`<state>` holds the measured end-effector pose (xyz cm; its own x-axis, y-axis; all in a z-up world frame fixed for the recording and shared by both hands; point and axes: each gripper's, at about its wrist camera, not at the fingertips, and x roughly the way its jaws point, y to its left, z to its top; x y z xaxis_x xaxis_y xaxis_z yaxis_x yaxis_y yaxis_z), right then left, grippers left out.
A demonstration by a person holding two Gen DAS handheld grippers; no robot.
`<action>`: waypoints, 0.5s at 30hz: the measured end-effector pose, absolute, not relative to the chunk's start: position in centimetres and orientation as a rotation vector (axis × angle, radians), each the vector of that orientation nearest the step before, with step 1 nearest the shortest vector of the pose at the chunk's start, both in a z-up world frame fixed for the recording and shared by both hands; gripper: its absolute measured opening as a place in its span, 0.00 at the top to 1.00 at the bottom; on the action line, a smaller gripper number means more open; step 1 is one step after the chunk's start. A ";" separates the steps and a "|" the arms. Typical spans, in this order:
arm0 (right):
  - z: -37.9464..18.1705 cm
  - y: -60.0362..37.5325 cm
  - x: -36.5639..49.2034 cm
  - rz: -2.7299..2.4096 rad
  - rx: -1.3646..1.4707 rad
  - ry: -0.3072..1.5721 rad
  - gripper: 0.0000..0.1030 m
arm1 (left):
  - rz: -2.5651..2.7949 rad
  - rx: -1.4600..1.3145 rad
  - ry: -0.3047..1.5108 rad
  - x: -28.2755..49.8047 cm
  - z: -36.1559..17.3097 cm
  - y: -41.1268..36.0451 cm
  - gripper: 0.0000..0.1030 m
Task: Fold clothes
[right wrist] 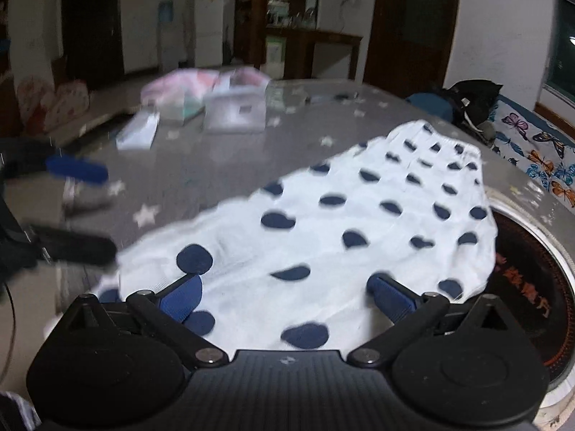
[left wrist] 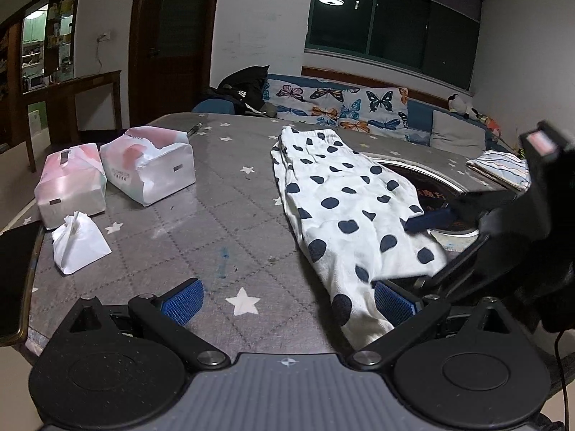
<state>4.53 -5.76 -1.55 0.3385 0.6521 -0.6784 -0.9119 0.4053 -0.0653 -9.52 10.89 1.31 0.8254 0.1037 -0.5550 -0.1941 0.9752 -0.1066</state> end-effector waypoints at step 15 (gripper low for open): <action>1.6 -11.4 2.8 1.091 -0.497 0.586 0.00 | -0.096 -0.112 0.621 -11.7 2.3 7.0 0.00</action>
<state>2.81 -11.35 1.59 0.3402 0.6695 -0.6603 -0.9201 0.3820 -0.0867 -11.71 6.98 2.26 0.8094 -0.1231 -0.5742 0.0557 0.9895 -0.1336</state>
